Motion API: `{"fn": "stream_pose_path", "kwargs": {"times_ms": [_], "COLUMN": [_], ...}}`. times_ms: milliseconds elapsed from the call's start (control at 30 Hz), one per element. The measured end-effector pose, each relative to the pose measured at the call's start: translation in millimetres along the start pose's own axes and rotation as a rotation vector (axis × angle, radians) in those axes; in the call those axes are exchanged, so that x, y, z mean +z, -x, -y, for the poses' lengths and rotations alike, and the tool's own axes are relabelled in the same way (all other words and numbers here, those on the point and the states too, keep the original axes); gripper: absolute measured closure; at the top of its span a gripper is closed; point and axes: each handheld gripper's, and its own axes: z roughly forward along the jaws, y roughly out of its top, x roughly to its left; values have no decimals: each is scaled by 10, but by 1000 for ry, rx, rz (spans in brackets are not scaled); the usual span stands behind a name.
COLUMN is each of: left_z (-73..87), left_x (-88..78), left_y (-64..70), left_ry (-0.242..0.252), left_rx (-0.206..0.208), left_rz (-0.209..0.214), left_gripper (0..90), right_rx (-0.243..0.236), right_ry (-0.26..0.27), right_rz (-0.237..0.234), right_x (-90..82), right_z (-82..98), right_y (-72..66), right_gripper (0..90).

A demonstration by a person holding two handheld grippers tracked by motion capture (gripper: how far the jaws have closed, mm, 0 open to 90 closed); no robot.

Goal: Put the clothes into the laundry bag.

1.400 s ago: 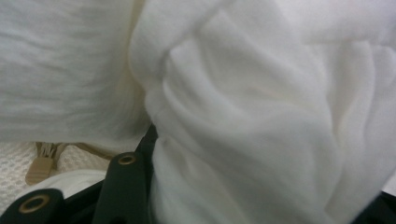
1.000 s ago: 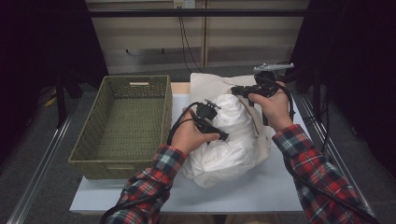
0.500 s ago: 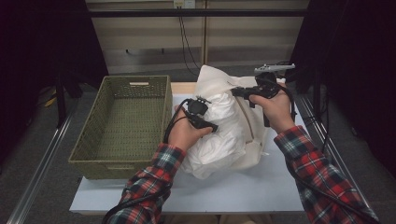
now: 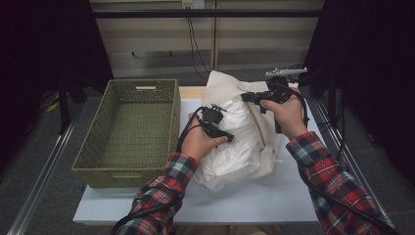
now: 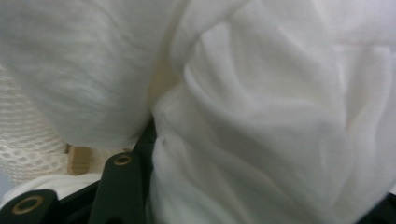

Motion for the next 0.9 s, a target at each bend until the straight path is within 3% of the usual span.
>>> {"fn": "stream_pose_path", "kwargs": {"times_ms": [133, 167, 200, 233, 333, 367, 433, 500, 567, 667, 800, 900], "left_z": [5, 11, 21, 34, 32, 23, 20, 24, 38, 77, 159, 228], "left_x": [41, 56, 73, 93, 86, 57, 12, -43, -87, -145, -156, -104], "left_y": [-88, -92, -88, -83, -57, -52, -46, -33, -24, -41, -59, -80], "left_ry": [56, 66, 66, 70, 87, 79, 84, 92, 107, 86, 68, 9], "left_rx": [-14, 1, 55, 71, 76, 96, 88, 106, 97, 116, 89, 74], "left_rz": [-7, -3, -1, 8, 19, 8, 30, 14, 9, -16, 23, 48], "left_gripper": [381, 349, 315, 273, 207, 201, 173, 149, 118, 87, 79, 115], "right_rx": [3, -2, 0, 1, 6, 9, 11, 11, 9, 7, 5, 4], "right_ry": [-4, -6, -6, -9, -13, -14, -19, -20, -22, -26, -26, -25], "right_rz": [9, 7, 9, 14, 20, 21, 26, 28, 33, 35, 44, 44], "right_x": [-39, -41, -42, -43, -29, -26, -17, -9, -6, 7, 9, 0], "right_z": [10, 17, 21, 30, 56, 60, 64, 63, 63, 72, 80, 80], "right_y": [18, 28, 32, 39, 70, 77, 93, 97, 89, 71, 70, 60], "right_gripper": [892, 892, 892, 892, 892, 892, 892, 892, 892, 892, 892, 892]}}
